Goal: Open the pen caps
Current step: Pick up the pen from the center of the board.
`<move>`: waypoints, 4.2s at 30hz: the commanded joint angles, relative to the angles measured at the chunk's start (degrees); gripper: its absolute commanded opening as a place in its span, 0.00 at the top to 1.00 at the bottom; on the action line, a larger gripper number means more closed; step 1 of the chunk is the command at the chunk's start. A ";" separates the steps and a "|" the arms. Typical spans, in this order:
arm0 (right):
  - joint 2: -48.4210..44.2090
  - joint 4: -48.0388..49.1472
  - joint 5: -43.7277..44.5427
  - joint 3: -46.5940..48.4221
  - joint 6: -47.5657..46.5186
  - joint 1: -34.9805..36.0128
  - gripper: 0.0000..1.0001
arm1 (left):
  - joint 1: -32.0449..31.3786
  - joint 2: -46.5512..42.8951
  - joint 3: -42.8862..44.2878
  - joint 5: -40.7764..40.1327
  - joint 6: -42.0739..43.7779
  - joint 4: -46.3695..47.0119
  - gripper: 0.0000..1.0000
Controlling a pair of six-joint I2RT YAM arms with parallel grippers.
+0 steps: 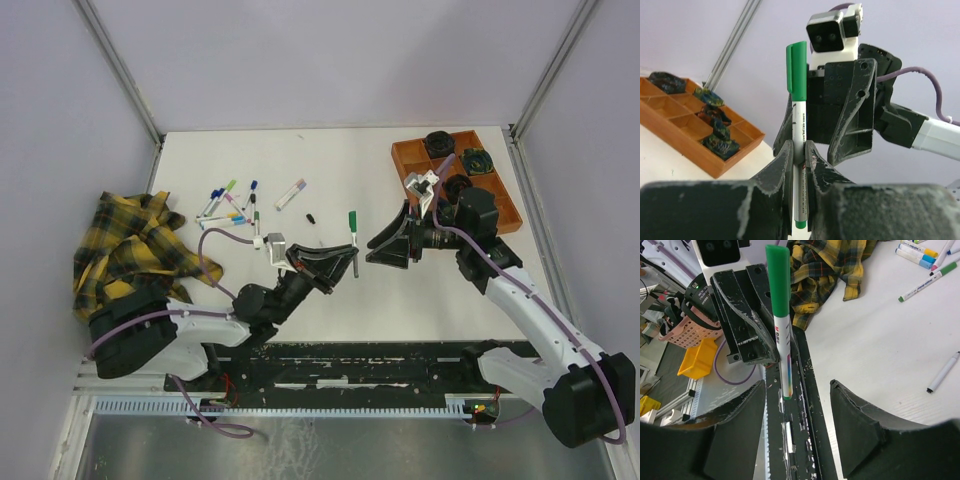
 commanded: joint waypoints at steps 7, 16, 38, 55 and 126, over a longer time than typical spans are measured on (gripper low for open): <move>-1.76 5.94 1.89 -1.28 2.42 2.05 0.39 | -2.11 6.56 6.49 -4.12 5.72 10.97 0.97; -1.83 3.78 4.08 -1.32 0.43 3.22 0.48 | -3.50 10.06 9.04 -4.07 6.22 14.37 0.97; -1.39 2.25 -1.21 -0.31 -2.97 4.11 0.42 | -3.52 5.44 8.62 -3.71 6.47 14.39 0.97; -1.19 2.23 -0.64 0.10 -4.41 4.70 0.89 | -3.50 7.17 9.59 -2.18 4.38 14.40 0.93; -0.30 -12.86 -3.84 6.23 -14.61 3.34 0.46 | 2.16 -9.47 12.57 4.37 -7.25 -28.70 0.97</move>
